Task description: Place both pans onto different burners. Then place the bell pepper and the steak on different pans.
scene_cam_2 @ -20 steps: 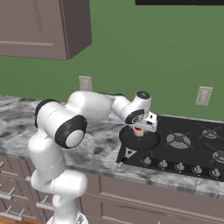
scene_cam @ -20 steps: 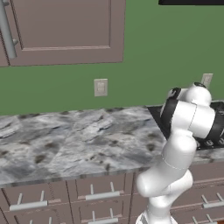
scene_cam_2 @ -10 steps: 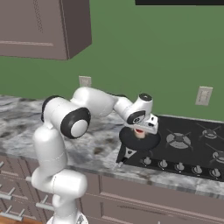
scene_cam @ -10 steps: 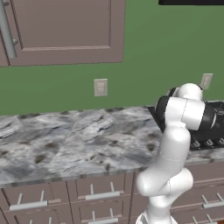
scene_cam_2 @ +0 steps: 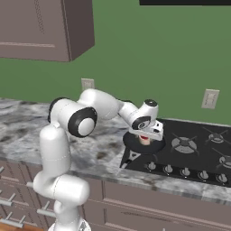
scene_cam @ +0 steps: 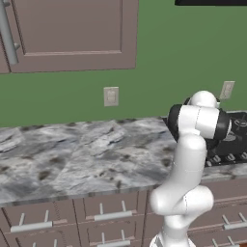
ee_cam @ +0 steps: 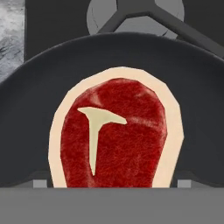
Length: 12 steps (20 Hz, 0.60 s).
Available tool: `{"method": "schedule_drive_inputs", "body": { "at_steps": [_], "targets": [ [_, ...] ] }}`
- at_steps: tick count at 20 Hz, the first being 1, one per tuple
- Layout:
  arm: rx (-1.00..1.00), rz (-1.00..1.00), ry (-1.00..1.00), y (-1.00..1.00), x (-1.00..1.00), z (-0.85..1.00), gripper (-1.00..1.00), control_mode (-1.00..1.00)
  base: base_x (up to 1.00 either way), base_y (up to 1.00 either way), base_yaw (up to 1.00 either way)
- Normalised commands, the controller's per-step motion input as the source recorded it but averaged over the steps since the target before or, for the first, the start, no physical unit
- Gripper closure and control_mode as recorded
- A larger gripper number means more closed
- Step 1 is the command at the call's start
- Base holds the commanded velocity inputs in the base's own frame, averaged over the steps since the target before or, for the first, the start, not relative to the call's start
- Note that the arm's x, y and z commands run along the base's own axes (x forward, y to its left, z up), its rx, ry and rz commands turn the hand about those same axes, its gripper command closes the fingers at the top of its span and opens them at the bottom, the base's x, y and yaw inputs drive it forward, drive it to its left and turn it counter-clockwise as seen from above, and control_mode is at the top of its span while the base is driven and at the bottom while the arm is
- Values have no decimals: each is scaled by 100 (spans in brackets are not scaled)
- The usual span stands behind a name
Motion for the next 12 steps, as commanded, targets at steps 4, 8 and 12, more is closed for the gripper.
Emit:
{"method": "schedule_drive_inputs", "body": {
  "at_steps": [4, 8, 12],
  "targets": [
    [0, 1, 5, 0, 9, -24, 100, -100, 0, 0, 0],
    [0, 0, 6, 0, 3, -23, 100, -100, 0, 0, 0],
    [0, 0, 7, 0, 0, -21, -100, -100, 0, 0, 0]
  ]
}}
